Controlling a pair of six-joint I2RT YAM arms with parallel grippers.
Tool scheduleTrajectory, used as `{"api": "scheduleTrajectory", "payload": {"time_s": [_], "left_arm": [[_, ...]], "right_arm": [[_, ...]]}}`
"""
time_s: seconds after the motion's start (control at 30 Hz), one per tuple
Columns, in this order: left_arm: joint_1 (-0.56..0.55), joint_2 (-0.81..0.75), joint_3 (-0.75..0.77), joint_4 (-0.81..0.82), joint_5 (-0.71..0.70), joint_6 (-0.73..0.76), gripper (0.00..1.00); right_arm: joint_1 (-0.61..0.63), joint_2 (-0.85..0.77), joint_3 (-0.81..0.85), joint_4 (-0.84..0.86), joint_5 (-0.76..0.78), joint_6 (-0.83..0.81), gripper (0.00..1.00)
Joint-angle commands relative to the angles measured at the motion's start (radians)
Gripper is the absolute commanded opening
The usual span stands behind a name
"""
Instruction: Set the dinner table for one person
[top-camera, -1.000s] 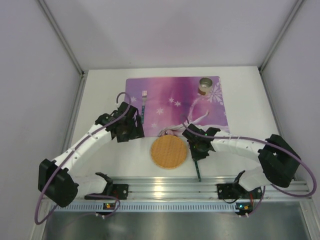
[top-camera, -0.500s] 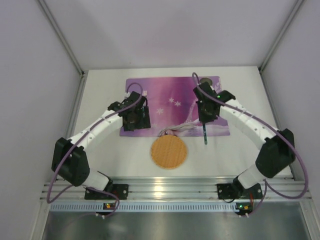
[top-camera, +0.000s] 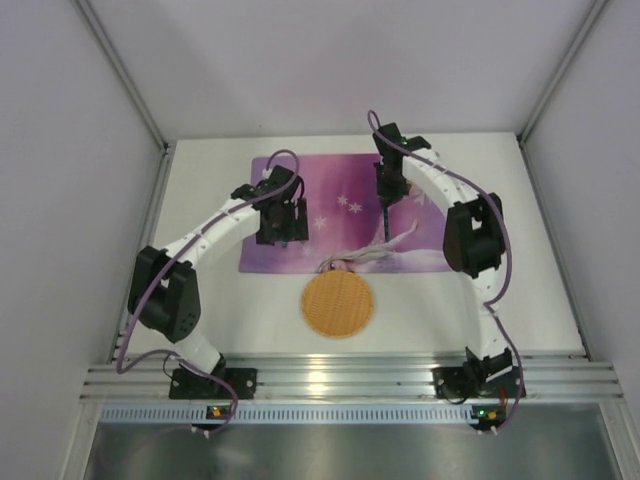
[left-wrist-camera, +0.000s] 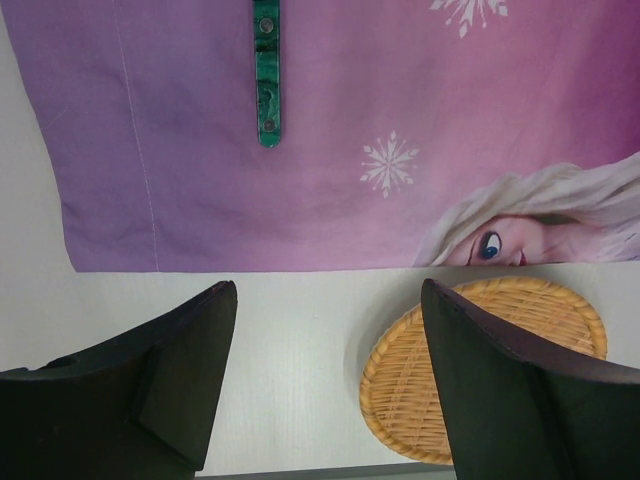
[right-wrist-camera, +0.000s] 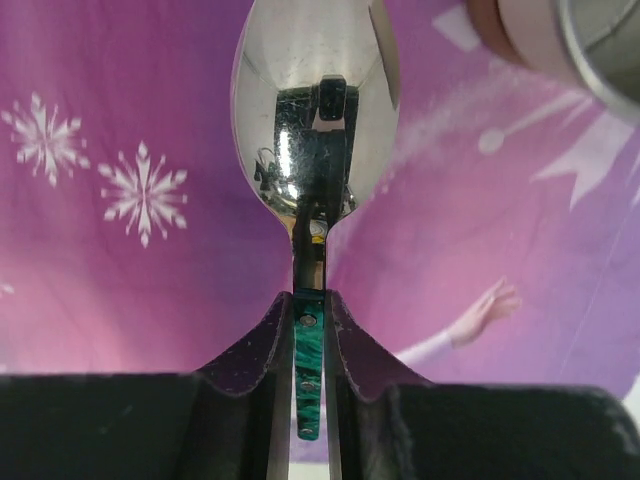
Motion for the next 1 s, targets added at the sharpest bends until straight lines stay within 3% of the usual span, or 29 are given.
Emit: {"api": "scheduleTrajectory", "payload": {"time_s": [0.0, 0.5, 0.53, 0.6, 0.63, 0.83, 0.97], "left_arm": [[0.009, 0.033, 0.059, 0.021, 0.013, 0.041, 0.79], [0.028, 0.129, 0.16, 0.001, 0.044, 0.069, 0.79], [0.028, 0.132, 0.168, -0.002, 0.045, 0.069, 0.79], [0.029, 0.132, 0.174, -0.006, 0.05, 0.067, 0.79], [0.029, 0.133, 0.176, -0.006, 0.049, 0.066, 0.79], [0.028, 0.113, 0.153, -0.013, 0.055, 0.061, 0.79], [0.029, 0.083, 0.116, -0.003, 0.079, 0.052, 0.79]], "right_arm": [[-0.032, 0.052, 0.137, -0.008, -0.043, 0.029, 0.0], [-0.048, 0.154, 0.115, 0.036, -0.033, 0.046, 0.01], [-0.048, 0.154, 0.117, 0.036, -0.031, 0.045, 0.04], [-0.048, 0.151, 0.117, 0.036, -0.03, 0.048, 0.21], [-0.048, 0.149, 0.117, 0.035, -0.027, 0.049, 0.33], [-0.048, 0.102, 0.091, 0.035, -0.028, 0.037, 0.51], [-0.043, 0.039, 0.04, 0.036, -0.051, 0.031, 0.52]]}}
